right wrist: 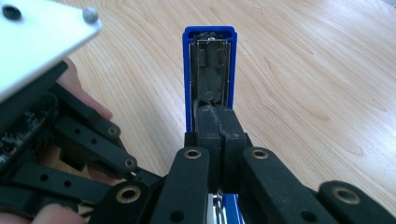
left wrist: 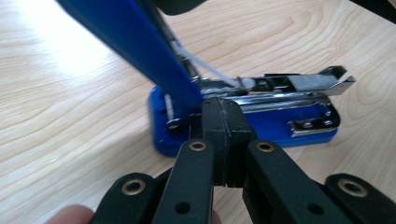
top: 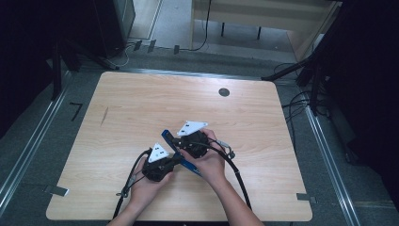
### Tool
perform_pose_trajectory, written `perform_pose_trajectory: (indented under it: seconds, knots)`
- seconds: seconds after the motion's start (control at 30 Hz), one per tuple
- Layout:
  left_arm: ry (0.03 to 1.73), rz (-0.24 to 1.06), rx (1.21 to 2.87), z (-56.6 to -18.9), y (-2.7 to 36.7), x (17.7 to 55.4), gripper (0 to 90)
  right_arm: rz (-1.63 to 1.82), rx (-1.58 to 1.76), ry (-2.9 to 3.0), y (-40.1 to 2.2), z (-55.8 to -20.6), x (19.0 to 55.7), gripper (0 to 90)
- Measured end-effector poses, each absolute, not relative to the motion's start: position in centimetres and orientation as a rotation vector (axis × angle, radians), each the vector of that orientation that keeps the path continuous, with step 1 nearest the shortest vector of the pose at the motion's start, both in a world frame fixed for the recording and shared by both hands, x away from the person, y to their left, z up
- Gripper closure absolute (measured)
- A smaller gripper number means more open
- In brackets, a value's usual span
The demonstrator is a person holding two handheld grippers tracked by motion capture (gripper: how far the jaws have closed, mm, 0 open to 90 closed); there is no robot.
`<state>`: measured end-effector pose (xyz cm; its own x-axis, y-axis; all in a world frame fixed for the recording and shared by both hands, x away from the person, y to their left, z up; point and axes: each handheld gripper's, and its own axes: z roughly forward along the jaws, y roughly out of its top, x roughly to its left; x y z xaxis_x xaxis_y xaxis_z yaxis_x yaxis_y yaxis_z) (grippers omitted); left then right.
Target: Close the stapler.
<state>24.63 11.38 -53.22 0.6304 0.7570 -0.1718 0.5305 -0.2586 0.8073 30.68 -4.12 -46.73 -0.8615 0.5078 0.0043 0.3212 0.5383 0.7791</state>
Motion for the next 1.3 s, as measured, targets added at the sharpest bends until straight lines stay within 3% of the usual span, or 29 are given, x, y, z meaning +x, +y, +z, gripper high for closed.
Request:
perform_pose_trajectory:
  seconds: [0.2,1.3]
  knots:
    - [0.981,0.366,1.984,-53.2,10.2,24.3,90.0,1.233,0.698,2.546,-5.0,-46.5,30.3,90.0]
    - [0.951,0.353,2.043,-53.3,9.6,24.2,90.0,1.275,0.735,2.509,-8.6,-46.5,28.6,90.0]
